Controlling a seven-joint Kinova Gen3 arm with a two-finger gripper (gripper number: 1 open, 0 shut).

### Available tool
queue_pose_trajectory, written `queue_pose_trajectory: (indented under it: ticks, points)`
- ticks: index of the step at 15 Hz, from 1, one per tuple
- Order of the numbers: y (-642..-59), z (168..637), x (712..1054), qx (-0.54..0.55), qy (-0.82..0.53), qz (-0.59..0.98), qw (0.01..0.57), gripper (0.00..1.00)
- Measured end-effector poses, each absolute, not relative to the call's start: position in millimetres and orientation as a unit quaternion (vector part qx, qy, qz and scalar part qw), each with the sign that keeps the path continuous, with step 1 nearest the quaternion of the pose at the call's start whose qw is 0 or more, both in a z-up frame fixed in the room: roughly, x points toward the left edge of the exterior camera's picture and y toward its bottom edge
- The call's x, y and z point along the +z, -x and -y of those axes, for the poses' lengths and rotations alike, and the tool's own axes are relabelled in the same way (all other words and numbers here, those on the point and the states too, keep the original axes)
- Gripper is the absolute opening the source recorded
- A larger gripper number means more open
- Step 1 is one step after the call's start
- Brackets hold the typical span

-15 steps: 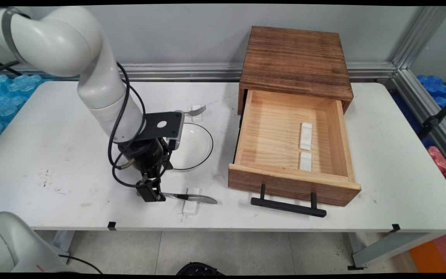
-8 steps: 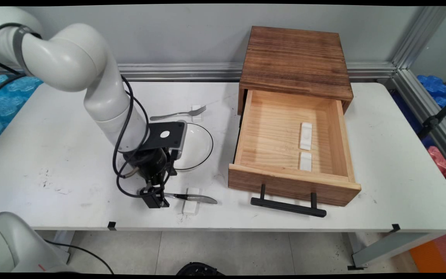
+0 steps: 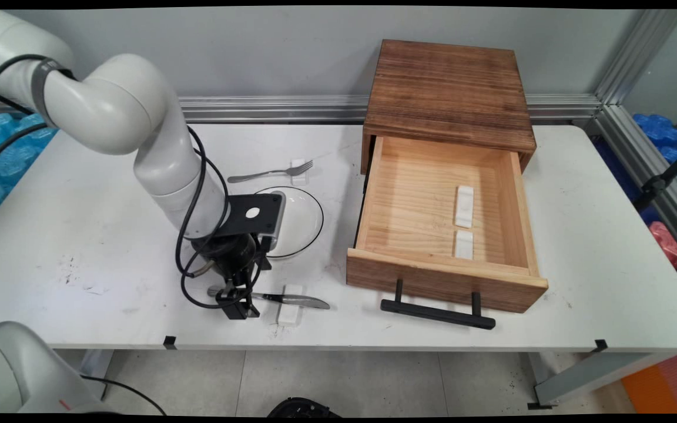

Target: Pick up the knife from the right of the white plate, then place the picked object into the drawer

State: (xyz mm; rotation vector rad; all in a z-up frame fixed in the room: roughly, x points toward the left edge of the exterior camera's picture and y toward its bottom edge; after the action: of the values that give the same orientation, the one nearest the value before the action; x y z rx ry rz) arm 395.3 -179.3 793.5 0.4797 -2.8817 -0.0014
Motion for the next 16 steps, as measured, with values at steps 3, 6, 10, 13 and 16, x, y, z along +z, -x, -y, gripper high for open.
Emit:
queue_pose_trajectory:
  ticks: [3,6,10,13,16]
  points:
    - [-395,179,790,0.002,-0.161,0.981,0.11,1.0]
    - [-395,179,787,0.004,-0.16,0.981,0.109,1.0]
    - [-396,179,783,0.005,-0.158,0.981,0.108,0.0]
    - [-396,179,781,0.004,-0.158,0.982,0.107,0.0]
    - [-396,179,780,0.004,-0.156,0.982,0.106,0.0]
